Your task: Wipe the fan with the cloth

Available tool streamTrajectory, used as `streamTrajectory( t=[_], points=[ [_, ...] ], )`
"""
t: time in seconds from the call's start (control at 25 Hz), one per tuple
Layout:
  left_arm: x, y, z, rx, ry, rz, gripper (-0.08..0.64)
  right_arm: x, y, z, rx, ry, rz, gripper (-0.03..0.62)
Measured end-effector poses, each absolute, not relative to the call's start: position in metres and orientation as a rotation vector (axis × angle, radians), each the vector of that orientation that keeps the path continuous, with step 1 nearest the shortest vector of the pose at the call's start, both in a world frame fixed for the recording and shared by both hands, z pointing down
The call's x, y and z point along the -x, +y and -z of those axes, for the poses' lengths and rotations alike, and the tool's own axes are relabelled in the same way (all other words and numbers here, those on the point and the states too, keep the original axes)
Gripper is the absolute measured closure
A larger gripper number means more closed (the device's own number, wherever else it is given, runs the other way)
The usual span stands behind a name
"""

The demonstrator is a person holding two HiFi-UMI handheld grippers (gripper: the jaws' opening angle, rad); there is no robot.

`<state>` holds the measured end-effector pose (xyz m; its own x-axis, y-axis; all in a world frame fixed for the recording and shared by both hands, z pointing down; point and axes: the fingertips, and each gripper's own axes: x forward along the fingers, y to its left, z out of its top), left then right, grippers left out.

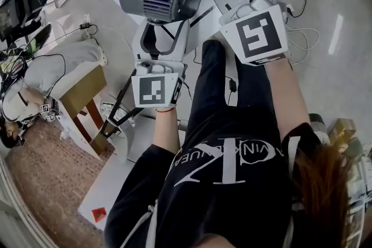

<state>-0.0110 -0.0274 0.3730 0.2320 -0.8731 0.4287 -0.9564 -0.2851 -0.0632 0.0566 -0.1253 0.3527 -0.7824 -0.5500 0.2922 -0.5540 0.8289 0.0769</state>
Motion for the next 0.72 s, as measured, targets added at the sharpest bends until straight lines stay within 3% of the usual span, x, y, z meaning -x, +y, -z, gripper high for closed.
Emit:
streamTrajectory(
  t=[0.32, 0.72],
  points=[
    [0.011, -0.027, -0.375, -2.319, -1.705, -0.632, 0.261, -0.046, -0.104, -0.368, -0.83, -2.696, -0.305, 0.531],
    [0.009, -0.02, -0.377, -2.375, -1.633, -0.778, 0.258, -0.035, -0.064, -0.371, -0.767, -2.654, -0.382, 0.532]
  ],
)
